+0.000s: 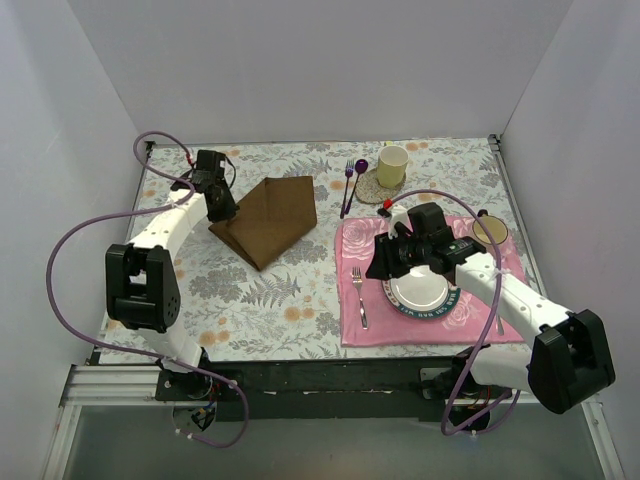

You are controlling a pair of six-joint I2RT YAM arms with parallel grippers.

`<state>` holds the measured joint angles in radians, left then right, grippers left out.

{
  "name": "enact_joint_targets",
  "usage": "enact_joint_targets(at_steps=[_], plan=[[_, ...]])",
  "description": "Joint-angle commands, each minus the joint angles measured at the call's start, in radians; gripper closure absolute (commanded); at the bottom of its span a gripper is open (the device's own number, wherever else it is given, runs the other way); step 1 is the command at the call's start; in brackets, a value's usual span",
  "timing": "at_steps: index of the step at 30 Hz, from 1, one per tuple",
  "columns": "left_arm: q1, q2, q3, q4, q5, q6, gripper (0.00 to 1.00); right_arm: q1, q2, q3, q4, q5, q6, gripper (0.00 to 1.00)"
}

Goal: Fold the napkin, place the utensils inside, and roll it up
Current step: Fold the napkin

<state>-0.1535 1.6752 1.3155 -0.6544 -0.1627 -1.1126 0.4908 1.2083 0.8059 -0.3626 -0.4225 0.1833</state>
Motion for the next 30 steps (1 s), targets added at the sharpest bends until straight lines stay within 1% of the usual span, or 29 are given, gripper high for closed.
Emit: enact_joint_targets(at_steps=[1,9,18,30], plan=[[0.04,0.003,0.007,0.047,0.012,-0.018,1.0,-0.006,0.013,0.03,0.048,-0.03,-0.002,0.6],[0.083,0.073,0.011,0.076,0.041,-0.032,1.0,-0.006,0.026,0.029,0.054,-0.036,-0.001,0.6],[0.112,0.09,-0.004,0.113,0.046,-0.039,1.0,-0.004,0.056,0.027,0.068,-0.052,0.001,0.6],[0.144,0.116,-0.002,0.121,0.06,-0.032,1.0,-0.004,0.102,0.041,0.088,-0.071,0.01,0.6]])
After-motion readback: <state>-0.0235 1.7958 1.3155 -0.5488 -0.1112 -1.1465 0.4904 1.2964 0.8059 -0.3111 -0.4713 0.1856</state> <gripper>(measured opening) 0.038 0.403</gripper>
